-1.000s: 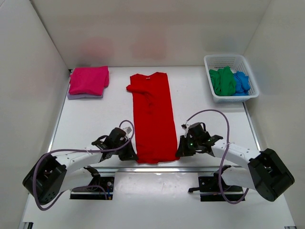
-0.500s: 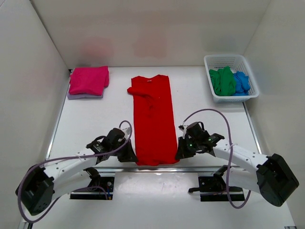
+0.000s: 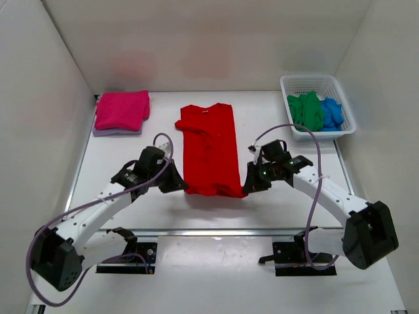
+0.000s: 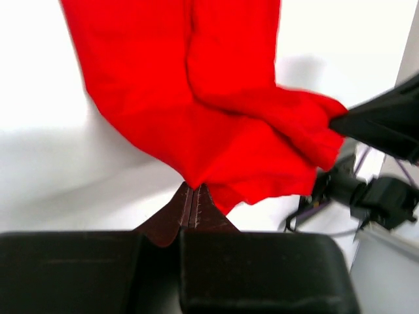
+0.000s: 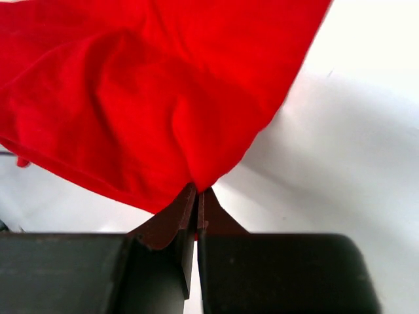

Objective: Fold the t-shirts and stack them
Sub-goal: Fold the folded rectangular tshirt in 1/3 of the way

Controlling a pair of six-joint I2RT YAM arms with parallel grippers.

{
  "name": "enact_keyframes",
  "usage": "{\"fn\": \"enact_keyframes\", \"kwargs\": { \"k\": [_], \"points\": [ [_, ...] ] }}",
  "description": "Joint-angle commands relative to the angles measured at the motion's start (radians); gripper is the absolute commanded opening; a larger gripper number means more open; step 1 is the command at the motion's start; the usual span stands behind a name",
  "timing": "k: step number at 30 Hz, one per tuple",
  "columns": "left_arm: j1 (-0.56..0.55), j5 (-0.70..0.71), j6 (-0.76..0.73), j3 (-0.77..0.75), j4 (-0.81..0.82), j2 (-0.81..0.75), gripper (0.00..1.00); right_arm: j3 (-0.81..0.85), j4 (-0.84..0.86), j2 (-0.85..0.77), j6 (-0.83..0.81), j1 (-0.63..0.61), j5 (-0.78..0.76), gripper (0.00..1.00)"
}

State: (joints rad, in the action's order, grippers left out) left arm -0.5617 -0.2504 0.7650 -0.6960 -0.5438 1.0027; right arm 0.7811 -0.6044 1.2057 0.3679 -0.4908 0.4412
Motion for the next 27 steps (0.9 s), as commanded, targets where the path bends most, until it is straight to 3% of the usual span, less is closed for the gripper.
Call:
{"fn": "enact_keyframes", "kwargs": {
  "k": [1,15,27],
  "points": [
    [0.052,0.043,-0.07,-0.081,-0.005,0.079,0.0,0.102,-0.061,0.079,-0.09,0.04,-0.002,0.0],
    [0.169,-0.033,-0.156,-0.235,0.125,0.387,0.0,0.509,-0.1,0.457,-0.237,0.129,-0.015,0.0],
    [0.243,-0.072,-0.151,-0.312,0.214,0.539,0.0,0.714,-0.127,0.658,-0.279,0.147,-0.029,0.0]
  ]
}}
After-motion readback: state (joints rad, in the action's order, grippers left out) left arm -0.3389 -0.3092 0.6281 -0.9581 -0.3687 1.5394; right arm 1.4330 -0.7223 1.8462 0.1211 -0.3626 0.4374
